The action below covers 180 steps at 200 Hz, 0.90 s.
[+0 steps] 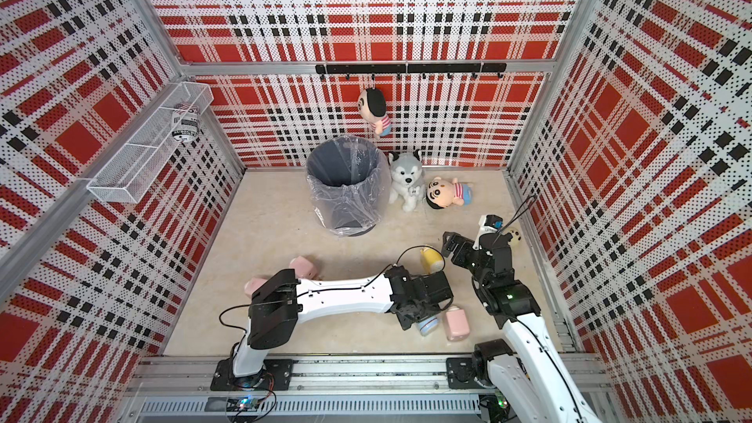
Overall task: Take out the pencil sharpener tray and clean the shavings
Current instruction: Pick up the pencil sharpener from the center of the board.
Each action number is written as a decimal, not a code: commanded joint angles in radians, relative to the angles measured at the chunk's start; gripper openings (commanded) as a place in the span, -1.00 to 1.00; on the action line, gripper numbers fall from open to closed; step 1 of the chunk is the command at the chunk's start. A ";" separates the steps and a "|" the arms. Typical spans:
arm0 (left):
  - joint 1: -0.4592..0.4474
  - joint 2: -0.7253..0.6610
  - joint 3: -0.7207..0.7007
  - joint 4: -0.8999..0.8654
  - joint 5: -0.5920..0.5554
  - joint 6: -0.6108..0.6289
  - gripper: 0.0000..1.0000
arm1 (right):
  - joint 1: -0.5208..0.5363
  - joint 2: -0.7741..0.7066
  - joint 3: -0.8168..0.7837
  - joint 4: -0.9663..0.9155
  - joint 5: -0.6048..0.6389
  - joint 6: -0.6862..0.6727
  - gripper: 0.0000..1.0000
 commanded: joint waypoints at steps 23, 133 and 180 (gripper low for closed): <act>-0.007 0.001 0.005 -0.031 -0.004 -0.009 0.06 | -0.012 -0.020 -0.014 -0.008 -0.012 0.003 1.00; 0.060 -0.350 -0.307 -0.010 -0.172 -0.029 -0.02 | -0.008 -0.092 -0.101 0.121 -0.401 -0.101 1.00; 0.151 -0.551 -0.458 0.047 -0.253 -0.002 -0.02 | 0.127 -0.157 -0.185 0.226 -0.367 -0.109 0.99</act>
